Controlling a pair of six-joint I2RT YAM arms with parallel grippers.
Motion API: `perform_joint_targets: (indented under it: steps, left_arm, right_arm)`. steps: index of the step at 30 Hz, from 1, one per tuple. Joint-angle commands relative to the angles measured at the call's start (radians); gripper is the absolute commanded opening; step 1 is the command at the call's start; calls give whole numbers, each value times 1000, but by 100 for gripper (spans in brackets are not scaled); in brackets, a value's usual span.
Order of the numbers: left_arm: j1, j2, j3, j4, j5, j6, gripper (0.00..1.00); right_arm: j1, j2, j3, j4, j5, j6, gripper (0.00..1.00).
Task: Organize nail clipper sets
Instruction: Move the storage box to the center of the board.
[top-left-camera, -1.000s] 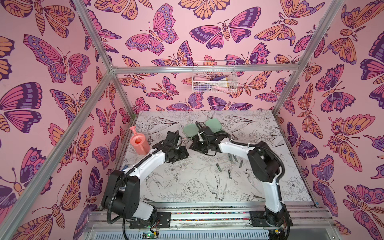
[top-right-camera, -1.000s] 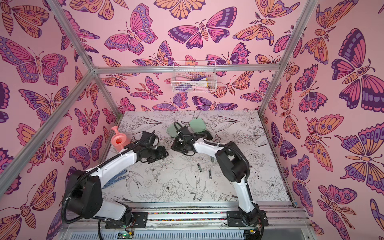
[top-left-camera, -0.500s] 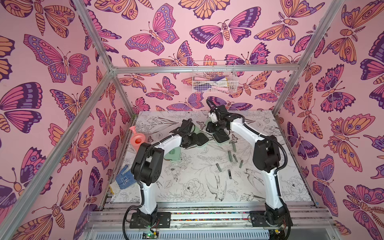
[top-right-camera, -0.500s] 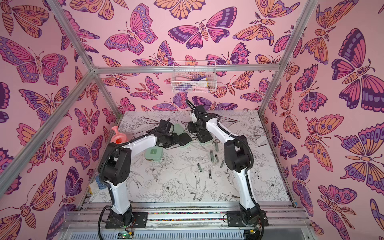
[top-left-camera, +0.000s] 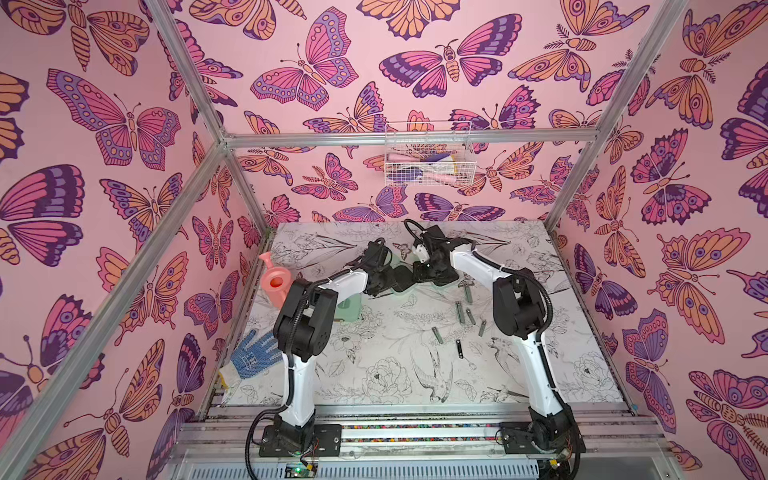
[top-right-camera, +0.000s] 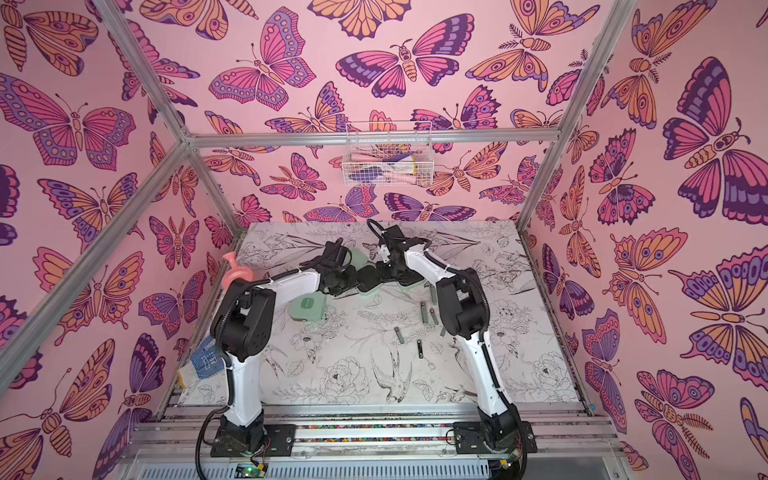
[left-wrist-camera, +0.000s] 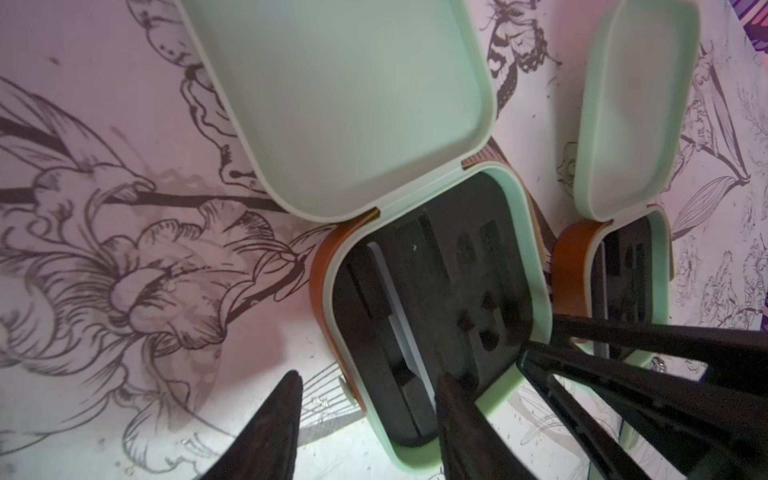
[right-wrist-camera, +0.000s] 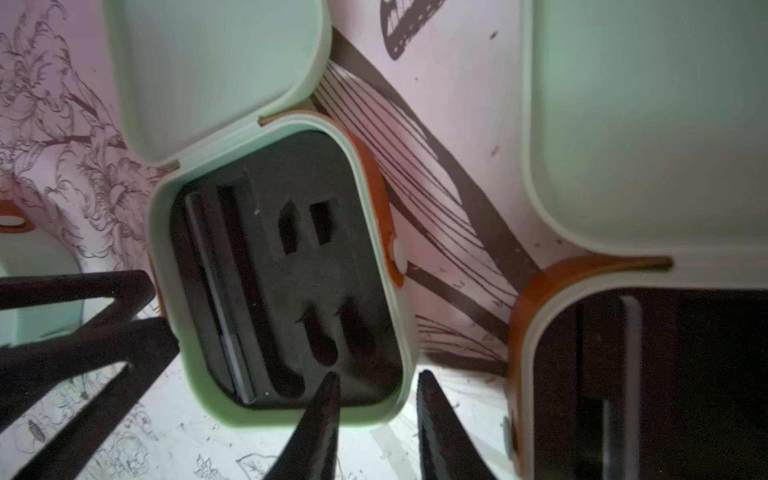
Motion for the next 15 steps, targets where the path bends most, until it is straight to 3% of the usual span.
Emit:
perform_joint_targets:
  steps: [1, 9, 15]
  left_arm:
    - [7, 32, 20, 36, -17, -14, 54]
    - [18, 82, 10, 121, 8, -15, 54]
    - [22, 74, -30, 121, 46, -23, 54]
  right_arm:
    - [3, 57, 51, 17, 2, 12, 32]
    - [4, 123, 112, 38, -1, 71, 30]
    - [18, 109, 78, 6, 5, 81, 21]
